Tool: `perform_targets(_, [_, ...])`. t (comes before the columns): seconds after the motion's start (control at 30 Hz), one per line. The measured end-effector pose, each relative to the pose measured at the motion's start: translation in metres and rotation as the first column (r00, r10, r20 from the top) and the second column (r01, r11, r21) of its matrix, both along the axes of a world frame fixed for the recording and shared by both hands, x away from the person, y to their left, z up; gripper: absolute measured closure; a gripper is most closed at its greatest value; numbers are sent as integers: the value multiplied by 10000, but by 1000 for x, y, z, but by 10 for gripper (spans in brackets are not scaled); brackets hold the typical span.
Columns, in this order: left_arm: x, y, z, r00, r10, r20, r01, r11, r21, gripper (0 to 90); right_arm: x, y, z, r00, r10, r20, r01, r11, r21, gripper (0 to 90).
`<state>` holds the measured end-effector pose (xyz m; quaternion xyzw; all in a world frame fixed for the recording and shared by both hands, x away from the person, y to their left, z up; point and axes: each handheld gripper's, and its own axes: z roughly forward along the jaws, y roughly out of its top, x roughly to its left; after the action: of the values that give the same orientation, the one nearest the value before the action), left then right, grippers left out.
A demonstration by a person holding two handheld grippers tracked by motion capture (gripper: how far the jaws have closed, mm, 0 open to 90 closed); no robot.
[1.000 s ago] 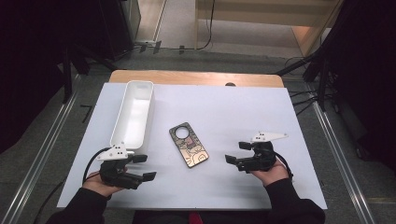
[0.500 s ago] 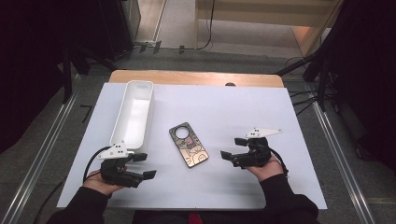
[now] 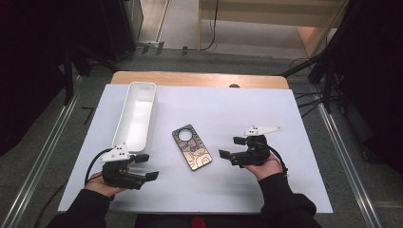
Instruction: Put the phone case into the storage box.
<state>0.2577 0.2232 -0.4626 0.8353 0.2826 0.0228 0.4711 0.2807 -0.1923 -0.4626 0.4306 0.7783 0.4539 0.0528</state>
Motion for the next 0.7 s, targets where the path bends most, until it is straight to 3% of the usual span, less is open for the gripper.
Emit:
perform_targets(0.57, [2,2,0,9997,137,-189,-137,9999,5,225,13,22,8,9998,-128,141,128,9999,10,102])
perform_targets(0.7, [2,2,0,9997,146,-180,-146,9999,1,225,16,30,8,9999,-63,82,64,9999,-132,0])
